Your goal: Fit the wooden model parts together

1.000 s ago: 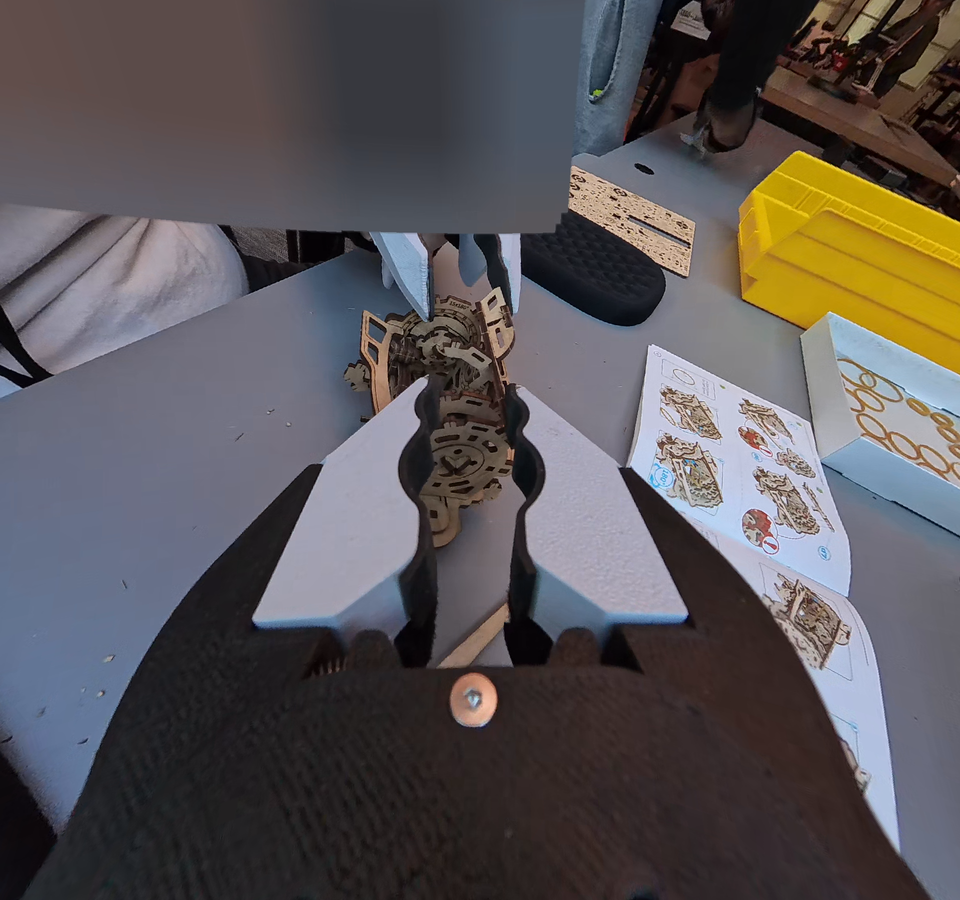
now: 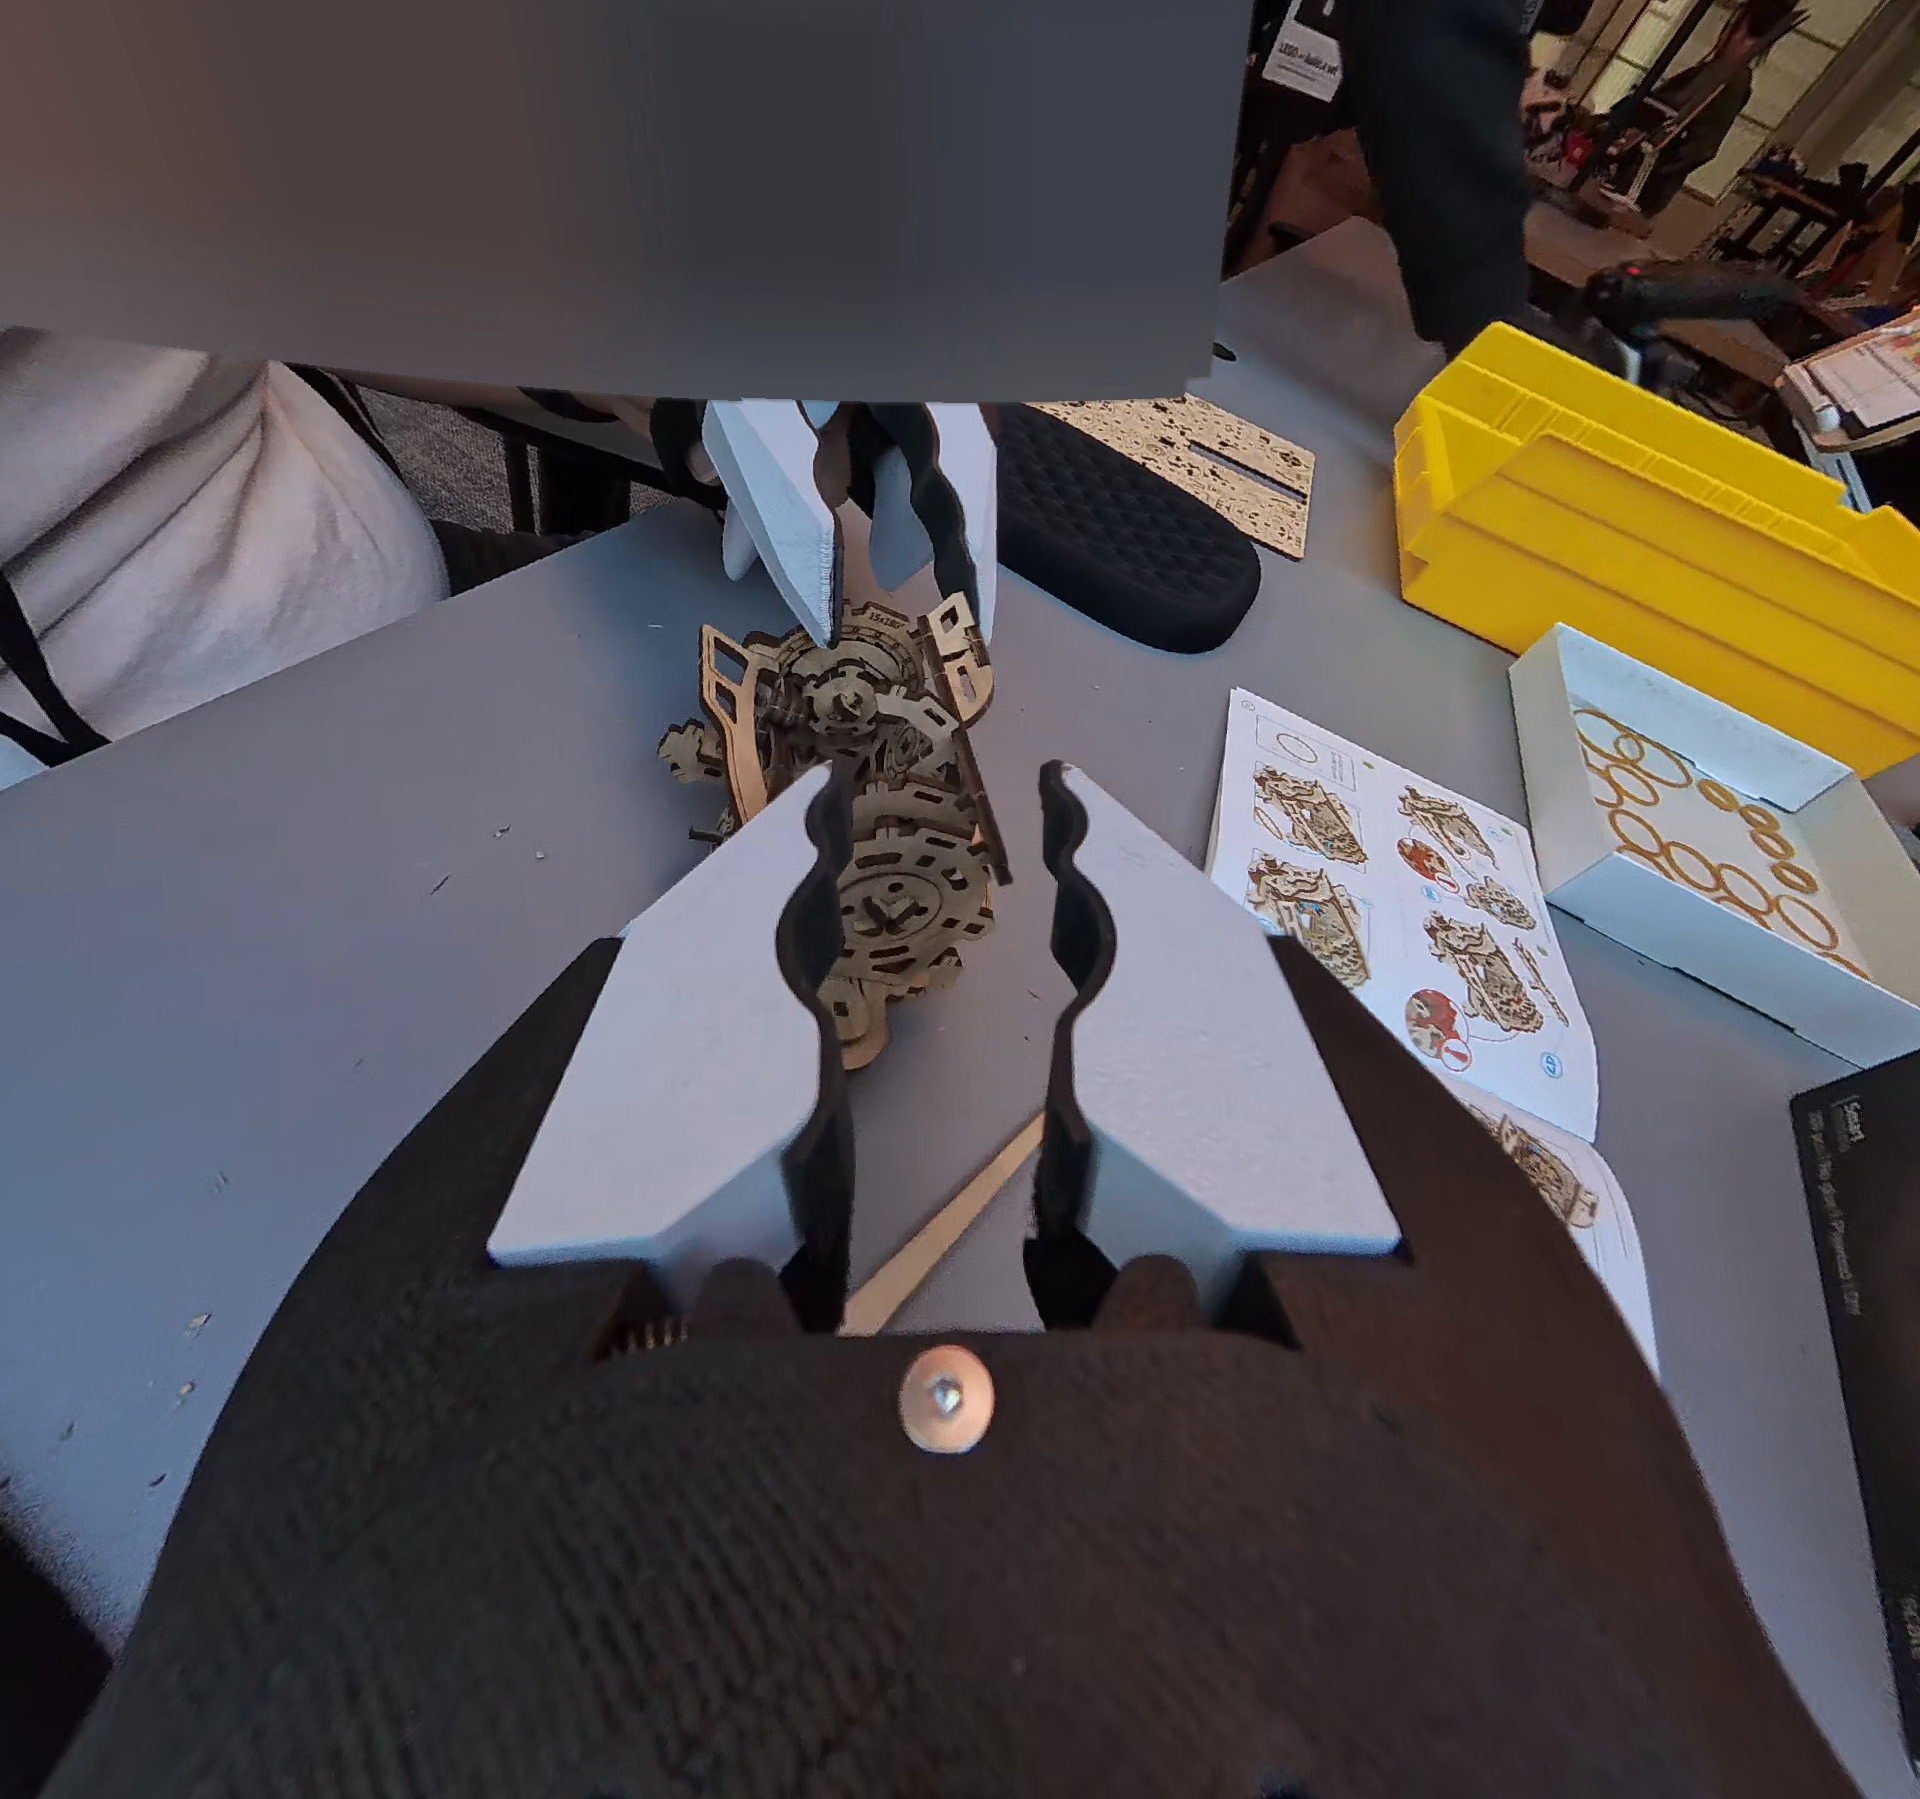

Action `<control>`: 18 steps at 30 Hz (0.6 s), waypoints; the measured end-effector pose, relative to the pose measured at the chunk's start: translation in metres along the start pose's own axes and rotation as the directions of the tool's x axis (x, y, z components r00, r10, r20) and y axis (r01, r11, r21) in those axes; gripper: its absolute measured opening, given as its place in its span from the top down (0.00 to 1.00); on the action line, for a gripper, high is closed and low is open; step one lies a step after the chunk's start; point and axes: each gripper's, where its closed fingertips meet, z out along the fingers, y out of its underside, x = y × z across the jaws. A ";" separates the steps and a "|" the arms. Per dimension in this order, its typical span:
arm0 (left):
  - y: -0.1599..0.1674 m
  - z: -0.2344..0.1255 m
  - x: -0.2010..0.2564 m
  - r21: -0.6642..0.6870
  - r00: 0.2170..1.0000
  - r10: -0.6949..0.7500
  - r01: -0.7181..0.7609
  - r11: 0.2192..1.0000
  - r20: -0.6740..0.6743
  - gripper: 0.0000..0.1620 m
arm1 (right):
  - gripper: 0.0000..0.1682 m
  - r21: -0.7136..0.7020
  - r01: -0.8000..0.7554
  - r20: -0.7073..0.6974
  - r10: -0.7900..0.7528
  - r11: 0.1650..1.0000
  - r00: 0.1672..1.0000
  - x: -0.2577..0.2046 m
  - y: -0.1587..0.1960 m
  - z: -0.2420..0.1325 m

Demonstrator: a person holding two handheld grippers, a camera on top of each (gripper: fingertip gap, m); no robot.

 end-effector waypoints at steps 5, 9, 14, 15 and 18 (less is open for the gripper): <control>0.000 0.000 0.000 0.000 1.000 0.002 -0.002 1.000 -0.007 0.78 | 0.78 -0.016 0.016 -0.010 -0.016 1.000 1.000 0.005 0.003 -0.015; 0.000 -0.001 0.002 -0.001 0.999 0.023 -0.023 1.000 -0.029 0.78 | 0.79 0.022 -0.094 0.067 0.093 0.995 0.993 -0.001 0.000 -0.012; 0.000 -0.001 0.000 -0.002 0.999 0.009 -0.009 1.000 -0.035 0.78 | 0.76 0.068 -0.338 0.183 0.322 0.939 0.929 -0.004 -0.005 -0.008; 0.000 -0.001 0.000 -0.001 0.999 0.009 -0.009 1.000 -0.035 0.78 | 0.76 0.063 -0.319 0.148 0.307 0.946 0.940 -0.001 0.000 -0.007; 0.000 -0.001 0.000 -0.001 0.999 0.014 -0.014 1.000 -0.033 0.78 | 0.77 0.044 -0.302 0.138 0.293 0.952 0.946 -0.004 0.004 -0.005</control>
